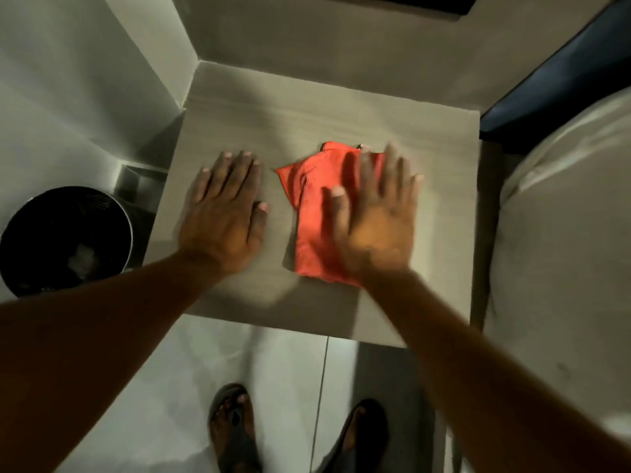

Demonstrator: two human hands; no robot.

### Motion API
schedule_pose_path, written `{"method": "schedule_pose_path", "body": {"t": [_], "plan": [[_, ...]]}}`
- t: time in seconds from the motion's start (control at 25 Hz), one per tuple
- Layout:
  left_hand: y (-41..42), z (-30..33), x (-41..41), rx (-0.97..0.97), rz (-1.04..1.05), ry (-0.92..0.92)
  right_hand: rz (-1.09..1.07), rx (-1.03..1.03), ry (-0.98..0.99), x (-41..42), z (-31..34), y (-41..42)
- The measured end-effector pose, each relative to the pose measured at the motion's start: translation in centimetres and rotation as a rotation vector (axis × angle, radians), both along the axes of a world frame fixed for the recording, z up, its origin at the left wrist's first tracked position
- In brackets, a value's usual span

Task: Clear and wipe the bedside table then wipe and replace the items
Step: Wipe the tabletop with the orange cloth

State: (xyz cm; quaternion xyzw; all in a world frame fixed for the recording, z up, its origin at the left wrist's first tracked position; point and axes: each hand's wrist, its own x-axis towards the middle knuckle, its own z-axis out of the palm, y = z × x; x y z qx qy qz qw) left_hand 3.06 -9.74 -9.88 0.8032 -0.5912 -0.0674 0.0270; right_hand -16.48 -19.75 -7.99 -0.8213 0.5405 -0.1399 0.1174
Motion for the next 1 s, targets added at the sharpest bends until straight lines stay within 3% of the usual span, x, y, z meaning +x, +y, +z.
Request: {"method": "schedule_pose_path", "body": {"t": [0.12, 0.2, 0.32, 0.4, 0.48, 0.6, 0.68, 0.8, 0.92, 1.0], "plan": [[-0.1, -0.3, 0.3, -0.049, -0.003, -0.014, 0.264, 0.075, 0.100, 3.9, -0.7, 4.3], [0.1, -0.8, 0.5, -0.060, 0.004, -0.015, 0.369, 0.068, 0.140, 3.8, -1.1, -0.5], [-0.1, -1.1, 0.5, -0.068, 0.001, -0.006, 0.073, 0.087, 0.208, -0.9, -0.9, -10.4], [-0.3, -1.0, 0.6, -0.067, 0.002, -0.008, -0.139, 0.104, 0.225, -5.9, -0.6, -11.2], [-0.1, -0.9, 0.6, -0.061, 0.007, -0.015, -0.149, 0.057, 0.211, -9.1, -0.4, -5.2], [-0.1, -0.6, 0.6, -0.046, 0.001, -0.017, 0.159, 0.113, 0.195, -9.4, -0.7, 9.3], [-0.1, -0.5, 0.6, -0.042, -0.003, -0.019, 0.315, 0.126, 0.172, -7.0, -0.9, 13.3], [-0.2, -0.6, 0.5, -0.045, -0.004, -0.023, 0.347, 0.062, 0.088, -1.1, -1.2, 5.7], [-0.1, -0.8, 0.6, -0.065, 0.006, 0.004, 0.139, 0.106, 0.195, 1.3, -1.1, -4.7], [-0.2, -0.8, 0.4, -0.075, 0.017, 0.014, 0.065, 0.134, 0.208, 0.7, -1.5, -5.8]]}}
